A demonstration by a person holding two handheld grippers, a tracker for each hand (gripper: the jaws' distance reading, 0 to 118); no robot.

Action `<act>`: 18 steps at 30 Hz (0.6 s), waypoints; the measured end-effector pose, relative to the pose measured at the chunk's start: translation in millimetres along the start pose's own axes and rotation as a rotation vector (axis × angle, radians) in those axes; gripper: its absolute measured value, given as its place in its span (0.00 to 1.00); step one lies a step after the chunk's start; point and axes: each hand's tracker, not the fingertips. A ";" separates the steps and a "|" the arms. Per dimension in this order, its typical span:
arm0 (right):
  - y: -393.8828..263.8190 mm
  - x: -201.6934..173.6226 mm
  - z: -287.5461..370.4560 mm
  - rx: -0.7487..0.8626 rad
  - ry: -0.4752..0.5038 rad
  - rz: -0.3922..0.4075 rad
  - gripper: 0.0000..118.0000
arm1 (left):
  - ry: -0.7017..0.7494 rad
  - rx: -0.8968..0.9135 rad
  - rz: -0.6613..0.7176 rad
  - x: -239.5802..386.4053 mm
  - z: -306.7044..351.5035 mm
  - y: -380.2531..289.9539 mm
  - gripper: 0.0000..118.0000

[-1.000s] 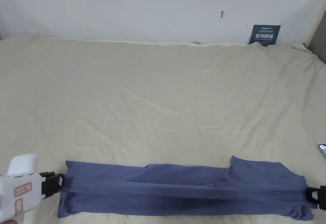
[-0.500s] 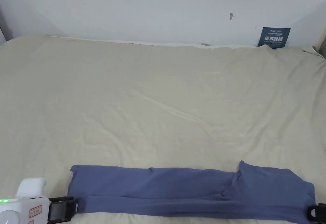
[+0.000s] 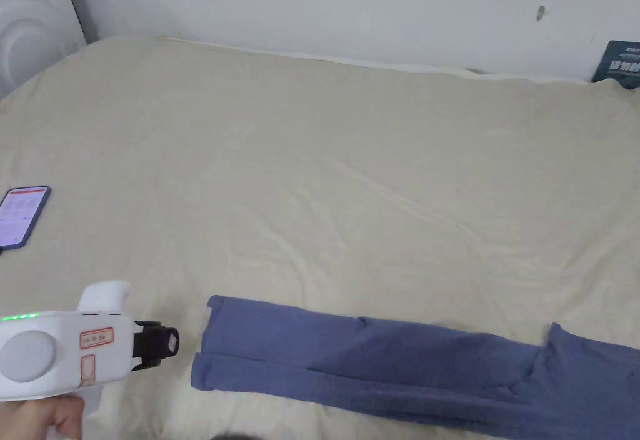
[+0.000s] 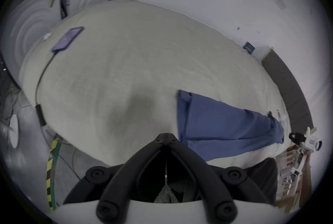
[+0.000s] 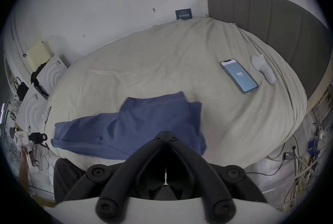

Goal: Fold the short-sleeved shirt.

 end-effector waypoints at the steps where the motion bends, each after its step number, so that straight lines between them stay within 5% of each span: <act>1: 3.1 5.6 0.8 0.000 0.011 -0.002 0.00 | -0.043 0.006 0.011 -3.2 -4.0 2.4 0.00; 8: 6.8 -8.5 8.5 0.007 0.064 -0.004 0.00 | -0.217 -0.054 0.108 -30.6 -27.1 19.5 0.02; 9: 8.5 -9.1 8.4 0.005 0.064 -0.001 0.00 | -0.237 -0.063 0.120 -33.2 -30.2 21.7 0.25; 10: 9.3 -9.5 9.1 0.001 0.065 0.001 0.00 | -0.281 -0.090 0.138 -36.9 -36.6 23.6 0.85; 11: 9.1 -9.5 9.6 0.004 0.068 -0.002 0.00 | -0.346 -0.162 0.142 -39.5 -46.1 23.6 1.00; 18: 10.5 -13.2 7.7 -0.011 0.051 -0.015 0.00 | -0.551 -0.229 0.225 -48.0 -70.0 33.7 0.98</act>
